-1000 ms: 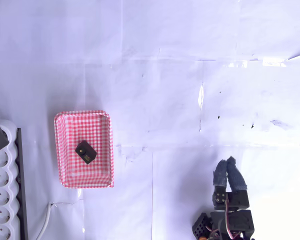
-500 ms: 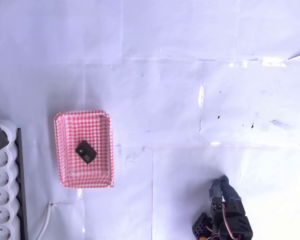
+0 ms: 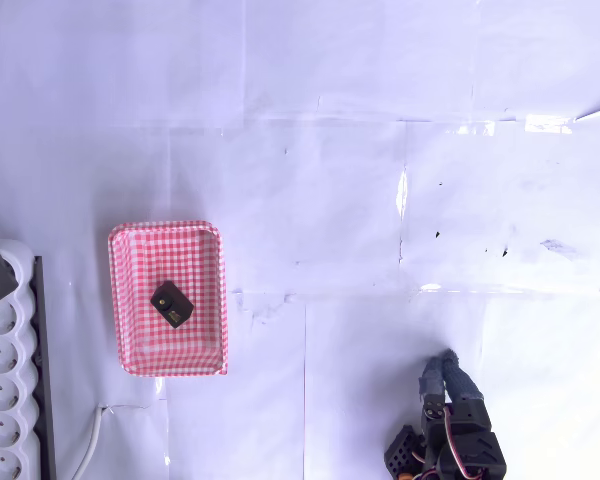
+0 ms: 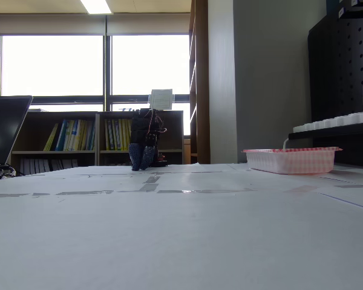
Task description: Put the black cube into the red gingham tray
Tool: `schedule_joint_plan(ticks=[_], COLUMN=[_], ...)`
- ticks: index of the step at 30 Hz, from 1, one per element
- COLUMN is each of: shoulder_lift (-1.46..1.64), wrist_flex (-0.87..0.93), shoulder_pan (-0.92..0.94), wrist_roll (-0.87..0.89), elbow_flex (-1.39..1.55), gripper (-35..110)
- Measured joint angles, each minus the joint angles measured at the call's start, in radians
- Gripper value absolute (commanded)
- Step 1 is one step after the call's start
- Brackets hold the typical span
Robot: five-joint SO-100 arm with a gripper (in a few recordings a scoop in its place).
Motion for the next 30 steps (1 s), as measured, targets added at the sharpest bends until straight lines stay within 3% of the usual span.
schedule_joint_plan(ticks=[30], shoulder_lift=[0.000], wrist_flex=[0.000], shoulder_pan=[-0.009], wrist_roll=[0.000], elbow_flex=[0.000], gripper=[1])
